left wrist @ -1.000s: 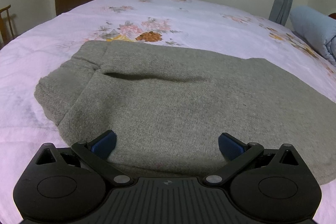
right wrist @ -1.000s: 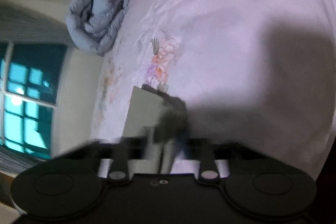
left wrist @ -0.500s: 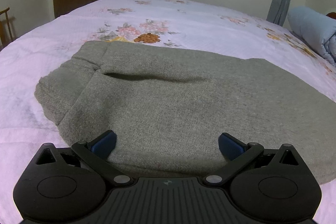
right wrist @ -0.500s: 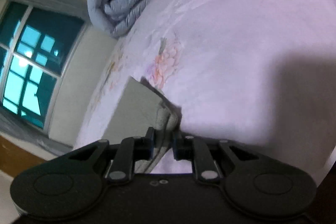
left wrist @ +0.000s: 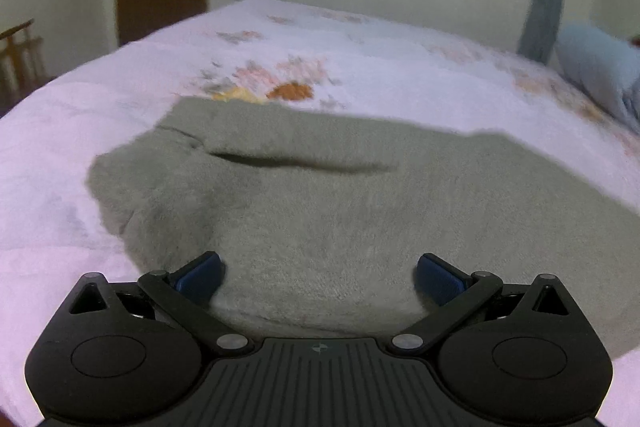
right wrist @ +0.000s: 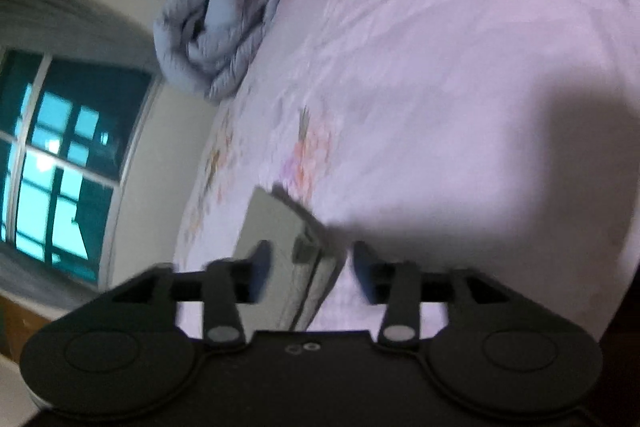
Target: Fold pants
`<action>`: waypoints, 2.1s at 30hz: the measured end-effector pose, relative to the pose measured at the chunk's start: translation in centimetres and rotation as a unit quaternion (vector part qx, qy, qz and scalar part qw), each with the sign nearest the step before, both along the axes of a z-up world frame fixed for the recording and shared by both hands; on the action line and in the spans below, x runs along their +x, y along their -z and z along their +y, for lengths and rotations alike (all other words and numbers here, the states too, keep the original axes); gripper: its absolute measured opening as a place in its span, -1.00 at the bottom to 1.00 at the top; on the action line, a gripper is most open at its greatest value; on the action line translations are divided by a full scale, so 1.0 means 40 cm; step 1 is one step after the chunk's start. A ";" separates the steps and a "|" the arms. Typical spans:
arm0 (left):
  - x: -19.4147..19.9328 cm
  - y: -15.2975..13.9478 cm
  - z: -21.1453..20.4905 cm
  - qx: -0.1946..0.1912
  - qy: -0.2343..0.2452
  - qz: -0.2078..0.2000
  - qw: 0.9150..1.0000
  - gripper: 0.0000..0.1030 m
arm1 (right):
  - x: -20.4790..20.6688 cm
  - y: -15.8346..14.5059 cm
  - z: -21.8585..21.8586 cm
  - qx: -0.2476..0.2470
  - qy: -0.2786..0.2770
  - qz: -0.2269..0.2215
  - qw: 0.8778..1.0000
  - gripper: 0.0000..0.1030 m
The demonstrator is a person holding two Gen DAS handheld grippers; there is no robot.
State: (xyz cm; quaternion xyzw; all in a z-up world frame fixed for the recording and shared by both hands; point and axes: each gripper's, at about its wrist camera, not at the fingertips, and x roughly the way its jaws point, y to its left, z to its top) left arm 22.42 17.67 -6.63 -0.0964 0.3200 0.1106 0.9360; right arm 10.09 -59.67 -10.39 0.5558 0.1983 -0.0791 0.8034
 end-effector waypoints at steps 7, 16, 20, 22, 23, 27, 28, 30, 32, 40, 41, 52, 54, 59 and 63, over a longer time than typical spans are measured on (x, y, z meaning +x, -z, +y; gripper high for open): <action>0.035 -0.081 -0.314 -0.044 0.103 -0.033 0.993 1.00 | -0.030 -0.059 0.042 -0.040 -0.023 -0.010 0.999 0.12; 0.029 0.010 -0.856 -0.063 0.234 0.005 0.970 1.00 | -0.022 -0.019 0.072 -0.017 -0.036 -0.001 0.999 0.04; 0.031 0.030 -0.981 -0.004 0.209 0.029 0.978 1.00 | -0.025 0.003 0.055 -0.002 -0.033 -0.008 0.999 0.02; 0.020 0.043 -1.016 0.030 0.191 0.031 0.981 1.00 | -0.023 0.009 0.047 0.002 -0.031 -0.012 0.999 0.02; 0.016 0.043 -1.019 0.037 0.187 0.028 0.981 1.00 | -0.023 0.012 0.046 0.003 -0.030 -0.016 0.999 0.02; -0.043 0.010 -1.009 0.041 0.149 0.000 0.988 1.00 | -0.018 0.018 0.039 0.006 -0.030 -0.022 0.999 0.01; -0.051 0.014 -1.011 0.054 0.147 0.000 0.988 1.00 | -0.017 0.018 0.037 0.005 -0.031 -0.024 0.999 0.01; -0.043 0.043 -1.015 0.063 0.150 0.019 0.986 1.00 | -0.013 0.022 0.037 0.006 -0.031 -0.030 0.999 0.01; -0.030 0.047 -1.023 0.075 0.150 0.021 0.986 1.00 | -0.002 0.028 0.037 0.009 -0.031 -0.030 0.999 0.00; -0.010 0.052 -1.011 0.071 0.149 0.018 0.986 1.00 | 0.035 0.042 0.066 0.031 -0.050 -0.024 0.998 -0.31; -0.010 0.051 -1.010 0.071 0.149 0.020 0.986 1.00 | 0.040 0.042 0.068 0.033 -0.049 -0.021 0.998 -0.34; 0.007 0.059 -1.018 0.074 0.157 0.017 0.985 1.00 | 0.085 -0.033 0.122 -0.068 -0.066 0.032 0.995 -0.92; 0.011 0.054 -1.009 0.068 0.164 0.017 0.984 1.00 | 0.086 -0.066 0.133 -0.083 -0.071 0.023 0.994 -0.92; -0.015 -0.011 -0.870 0.027 0.173 -0.020 0.984 1.00 | 0.104 -0.203 0.209 -0.145 -0.101 -0.013 0.984 -0.92; -0.041 -0.061 -0.608 0.014 0.104 -0.037 0.994 1.00 | 0.133 -0.317 0.344 -0.212 -0.142 -0.053 0.965 -0.92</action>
